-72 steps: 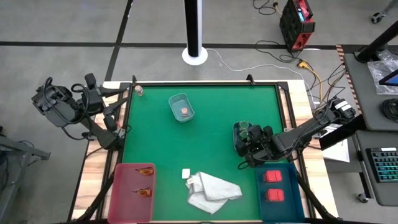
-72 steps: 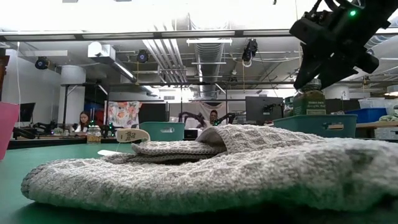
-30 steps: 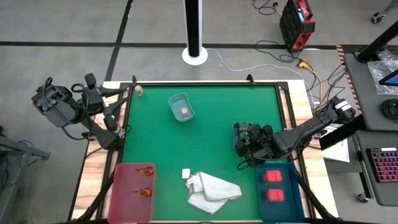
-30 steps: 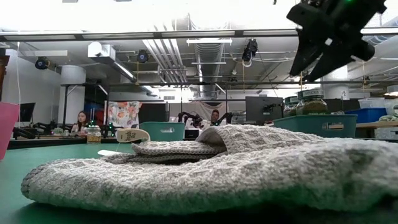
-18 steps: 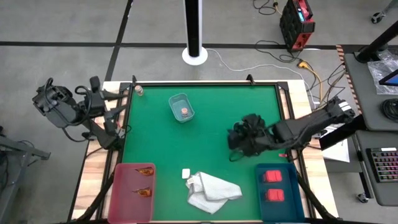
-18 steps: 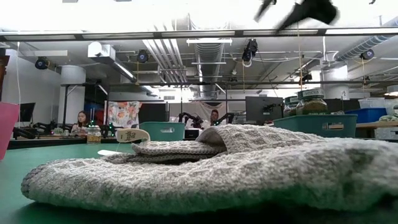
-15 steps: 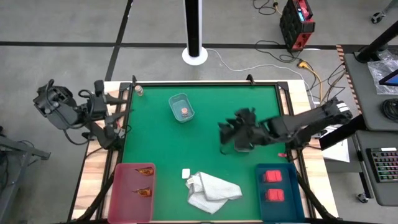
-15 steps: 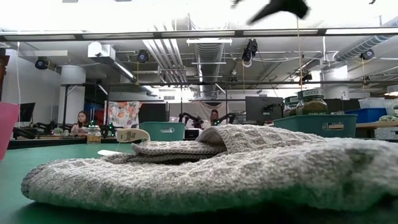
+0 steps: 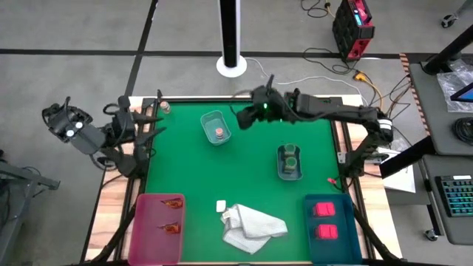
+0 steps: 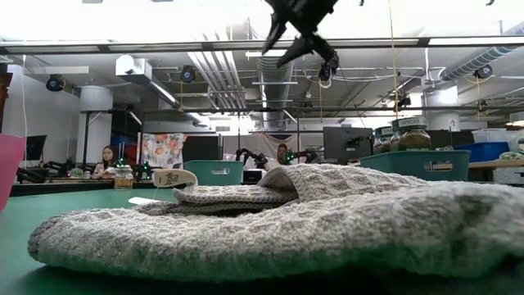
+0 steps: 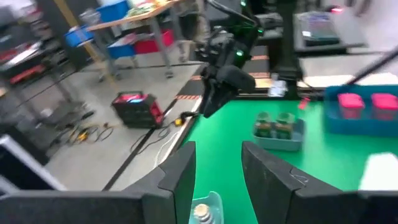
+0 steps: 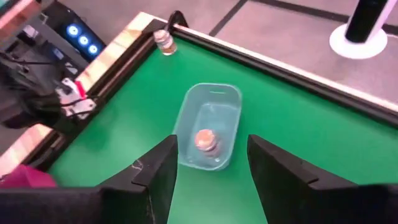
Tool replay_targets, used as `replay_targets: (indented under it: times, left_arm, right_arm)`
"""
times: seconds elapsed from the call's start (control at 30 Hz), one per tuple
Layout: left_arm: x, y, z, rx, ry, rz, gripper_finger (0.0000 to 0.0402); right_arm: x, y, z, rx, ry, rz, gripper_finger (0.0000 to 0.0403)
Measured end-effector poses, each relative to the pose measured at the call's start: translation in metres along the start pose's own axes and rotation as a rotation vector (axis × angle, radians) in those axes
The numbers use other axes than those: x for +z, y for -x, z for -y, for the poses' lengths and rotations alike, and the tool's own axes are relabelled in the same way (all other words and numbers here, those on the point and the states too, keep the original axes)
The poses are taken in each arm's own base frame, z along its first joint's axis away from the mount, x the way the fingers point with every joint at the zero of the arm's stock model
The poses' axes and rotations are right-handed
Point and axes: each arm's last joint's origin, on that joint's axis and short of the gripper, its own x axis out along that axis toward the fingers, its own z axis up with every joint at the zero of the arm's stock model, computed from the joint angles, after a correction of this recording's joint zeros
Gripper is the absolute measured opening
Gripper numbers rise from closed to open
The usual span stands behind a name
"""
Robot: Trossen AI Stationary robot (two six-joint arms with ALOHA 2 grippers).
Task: Sort spices by type
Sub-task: Put the brown spice bottle into the green bin
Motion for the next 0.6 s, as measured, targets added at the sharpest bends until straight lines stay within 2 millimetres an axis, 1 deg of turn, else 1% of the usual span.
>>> replay_targets:
  times: [0.13,0.27,0.37,0.43,0.53,0.6]
  left_arm:
    - [0.003,-0.014,-0.005,0.066,0.089,-0.028,0.0107]
    - [0.012,-0.041,-0.009,0.116,0.185,-0.044,0.0089]
    - [0.021,-0.071,-0.016,0.16,0.255,-0.027,0.0077]
    - [0.027,-0.093,-0.026,0.145,0.298,0.006,0.0074]
    - [0.033,-0.127,-0.047,0.051,0.351,0.033,0.0068]
    - [0.028,-0.149,-0.065,0.02,0.396,-0.01,0.0065]
  right_arm:
    - [0.021,-0.007,0.03,-0.011,0.018,-0.009,0.0177]
    - [0.043,-0.007,0.064,-0.013,0.0,-0.013,0.0172]
    - [0.058,-0.008,0.091,0.003,0.008,-0.021,0.0169]
    - [0.066,-0.008,0.107,0.006,0.023,-0.021,0.0166]
    - [0.074,-0.007,0.127,0.002,0.03,-0.018,0.0162]
    - [0.077,-0.007,0.135,0.006,0.039,-0.022,0.0159]
